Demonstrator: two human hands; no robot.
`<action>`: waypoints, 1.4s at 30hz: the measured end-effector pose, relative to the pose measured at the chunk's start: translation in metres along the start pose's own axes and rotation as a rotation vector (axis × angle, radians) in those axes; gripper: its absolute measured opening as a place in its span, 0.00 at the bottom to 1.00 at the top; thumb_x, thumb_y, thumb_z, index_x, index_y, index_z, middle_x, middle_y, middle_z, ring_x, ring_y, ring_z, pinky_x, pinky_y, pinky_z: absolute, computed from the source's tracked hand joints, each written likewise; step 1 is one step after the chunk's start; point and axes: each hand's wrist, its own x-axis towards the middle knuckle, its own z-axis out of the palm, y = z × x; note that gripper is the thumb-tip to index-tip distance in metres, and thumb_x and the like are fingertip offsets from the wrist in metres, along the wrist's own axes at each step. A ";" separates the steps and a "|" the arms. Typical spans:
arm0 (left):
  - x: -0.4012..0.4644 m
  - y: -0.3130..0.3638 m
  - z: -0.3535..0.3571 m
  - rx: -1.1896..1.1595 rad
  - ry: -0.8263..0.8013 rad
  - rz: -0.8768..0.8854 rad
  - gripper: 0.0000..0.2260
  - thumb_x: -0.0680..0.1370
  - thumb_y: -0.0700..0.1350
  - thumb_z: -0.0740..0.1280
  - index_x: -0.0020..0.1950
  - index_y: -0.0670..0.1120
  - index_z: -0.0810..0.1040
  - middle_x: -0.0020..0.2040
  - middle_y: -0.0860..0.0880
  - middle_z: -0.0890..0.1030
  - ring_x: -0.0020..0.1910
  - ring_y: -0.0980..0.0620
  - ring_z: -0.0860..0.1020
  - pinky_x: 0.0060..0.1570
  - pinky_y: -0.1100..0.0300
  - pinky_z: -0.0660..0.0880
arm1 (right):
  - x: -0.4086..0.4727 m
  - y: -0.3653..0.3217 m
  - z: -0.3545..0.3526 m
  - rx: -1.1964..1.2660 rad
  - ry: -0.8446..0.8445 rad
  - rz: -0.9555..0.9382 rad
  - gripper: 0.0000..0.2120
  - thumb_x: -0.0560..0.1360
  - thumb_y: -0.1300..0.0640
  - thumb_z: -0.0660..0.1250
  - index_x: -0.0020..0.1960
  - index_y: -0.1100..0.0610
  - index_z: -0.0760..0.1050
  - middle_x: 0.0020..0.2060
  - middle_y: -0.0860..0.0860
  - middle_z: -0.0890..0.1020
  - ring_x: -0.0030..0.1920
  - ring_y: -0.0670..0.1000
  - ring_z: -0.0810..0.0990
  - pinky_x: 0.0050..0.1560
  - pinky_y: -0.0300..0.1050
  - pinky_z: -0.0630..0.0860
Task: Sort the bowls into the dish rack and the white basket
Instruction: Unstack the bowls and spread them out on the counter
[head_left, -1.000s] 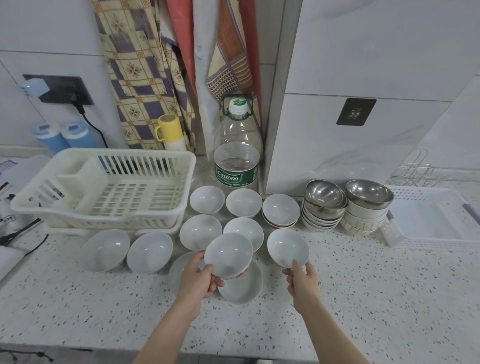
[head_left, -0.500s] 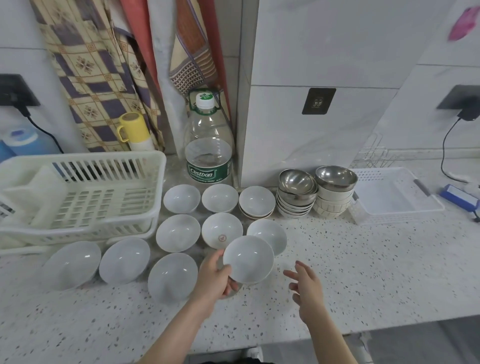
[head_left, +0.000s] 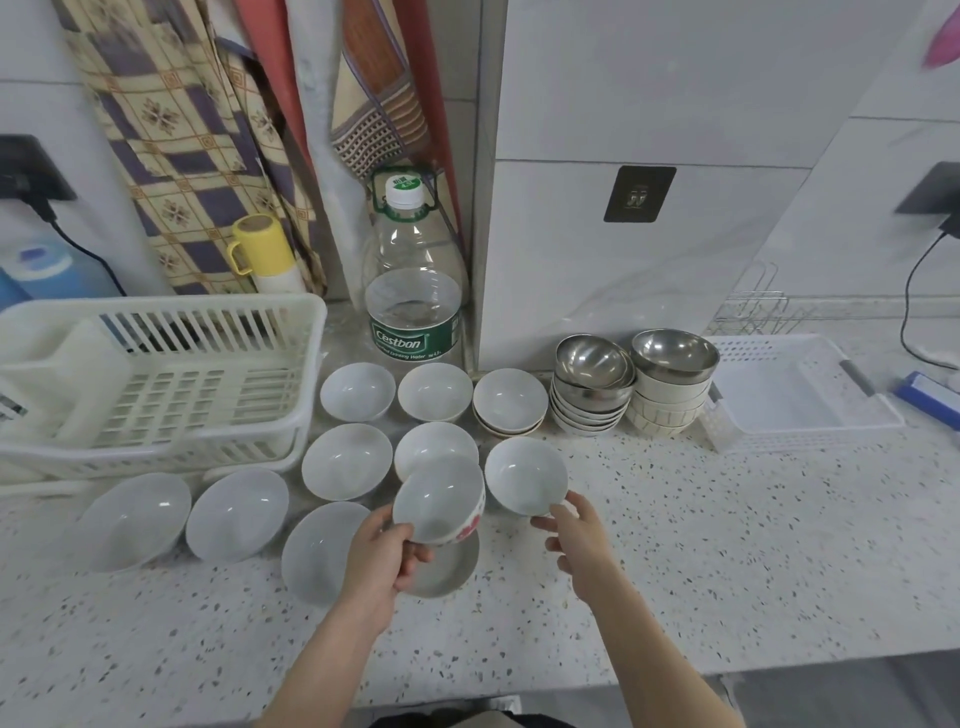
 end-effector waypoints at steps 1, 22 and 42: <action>0.001 0.000 0.000 -0.008 0.009 -0.002 0.12 0.80 0.34 0.59 0.57 0.46 0.76 0.27 0.42 0.78 0.20 0.55 0.65 0.18 0.65 0.59 | 0.000 0.001 0.000 0.000 -0.006 0.000 0.19 0.80 0.55 0.62 0.70 0.48 0.67 0.43 0.53 0.85 0.30 0.48 0.71 0.23 0.37 0.64; -0.008 -0.006 0.049 0.356 -0.150 0.113 0.18 0.79 0.37 0.59 0.62 0.58 0.73 0.26 0.43 0.80 0.20 0.54 0.72 0.20 0.64 0.65 | -0.020 0.007 -0.048 -0.048 -0.162 -0.049 0.15 0.81 0.45 0.60 0.54 0.54 0.80 0.37 0.56 0.86 0.24 0.46 0.69 0.24 0.38 0.60; -0.031 -0.035 0.072 0.786 -0.266 0.147 0.19 0.78 0.49 0.63 0.69 0.54 0.66 0.40 0.49 0.83 0.21 0.61 0.76 0.24 0.65 0.72 | -0.019 -0.002 -0.069 -0.551 -0.376 -0.255 0.16 0.69 0.67 0.64 0.47 0.50 0.83 0.23 0.47 0.79 0.22 0.46 0.68 0.24 0.38 0.66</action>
